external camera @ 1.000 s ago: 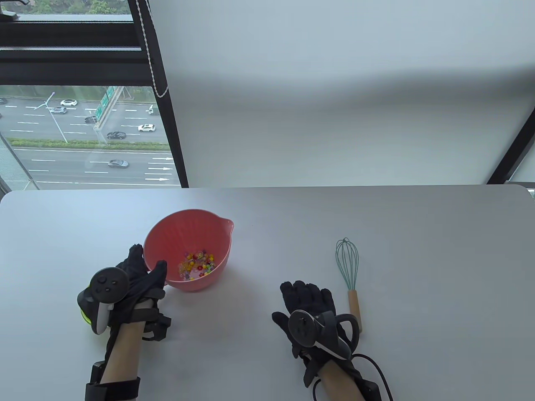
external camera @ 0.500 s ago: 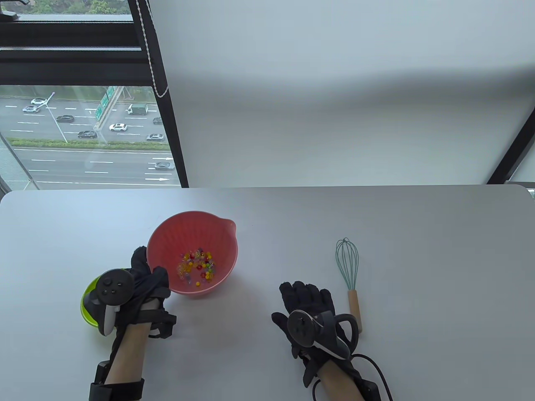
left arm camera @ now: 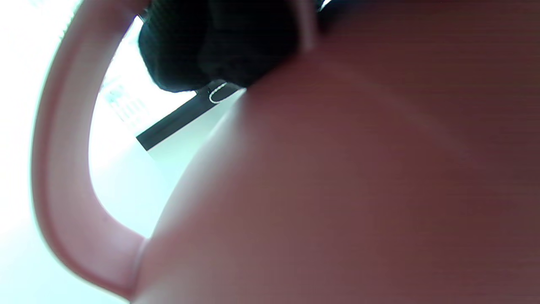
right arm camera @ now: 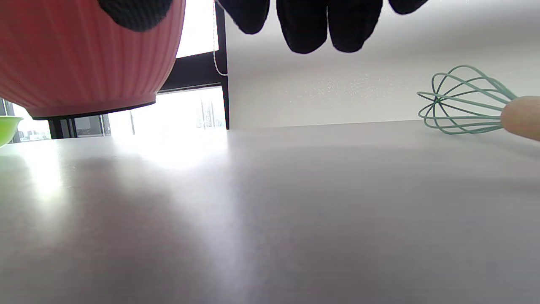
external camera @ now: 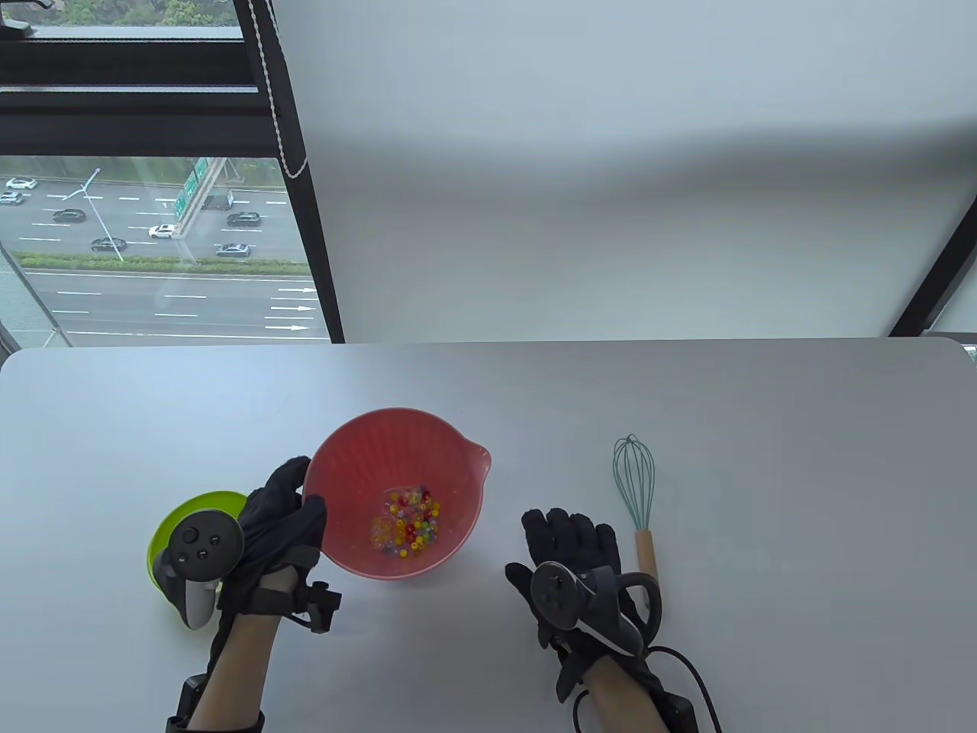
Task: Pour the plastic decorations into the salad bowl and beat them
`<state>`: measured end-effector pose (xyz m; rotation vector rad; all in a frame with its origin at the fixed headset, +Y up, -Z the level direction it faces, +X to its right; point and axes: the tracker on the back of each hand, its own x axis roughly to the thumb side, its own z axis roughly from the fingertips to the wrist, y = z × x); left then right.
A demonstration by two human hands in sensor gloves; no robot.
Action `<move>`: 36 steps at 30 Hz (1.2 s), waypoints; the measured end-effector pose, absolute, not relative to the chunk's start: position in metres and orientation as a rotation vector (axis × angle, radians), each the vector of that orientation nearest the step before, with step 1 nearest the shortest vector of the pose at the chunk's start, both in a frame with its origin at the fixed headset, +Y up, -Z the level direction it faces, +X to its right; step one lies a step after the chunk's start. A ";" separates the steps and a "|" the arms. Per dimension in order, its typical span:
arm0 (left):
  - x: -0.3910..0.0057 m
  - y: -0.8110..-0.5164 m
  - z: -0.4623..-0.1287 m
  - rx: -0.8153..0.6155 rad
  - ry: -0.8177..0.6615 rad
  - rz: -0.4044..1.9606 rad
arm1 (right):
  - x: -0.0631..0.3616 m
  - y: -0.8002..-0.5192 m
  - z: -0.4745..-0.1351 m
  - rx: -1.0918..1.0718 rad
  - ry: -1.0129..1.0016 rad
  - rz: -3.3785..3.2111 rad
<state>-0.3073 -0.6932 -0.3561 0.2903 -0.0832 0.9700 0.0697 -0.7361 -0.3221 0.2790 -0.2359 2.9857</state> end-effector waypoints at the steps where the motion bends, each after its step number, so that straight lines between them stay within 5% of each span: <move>1: -0.306 -0.694 -0.355 0.277 -0.097 0.990 | 0.070 -0.736 -0.322 0.274 -0.238 2.988; 11: -0.290 -0.711 -0.351 0.068 -0.264 1.157 | 0.083 -0.736 -0.325 0.154 -0.237 2.993; 23: -0.266 -0.731 -0.352 -0.046 -0.295 1.055 | 0.108 -0.738 -0.331 -0.042 -0.225 2.974; 36: -0.268 -0.746 -0.353 -0.006 -0.328 1.133 | 0.147 -0.742 -0.340 -0.573 0.001 3.083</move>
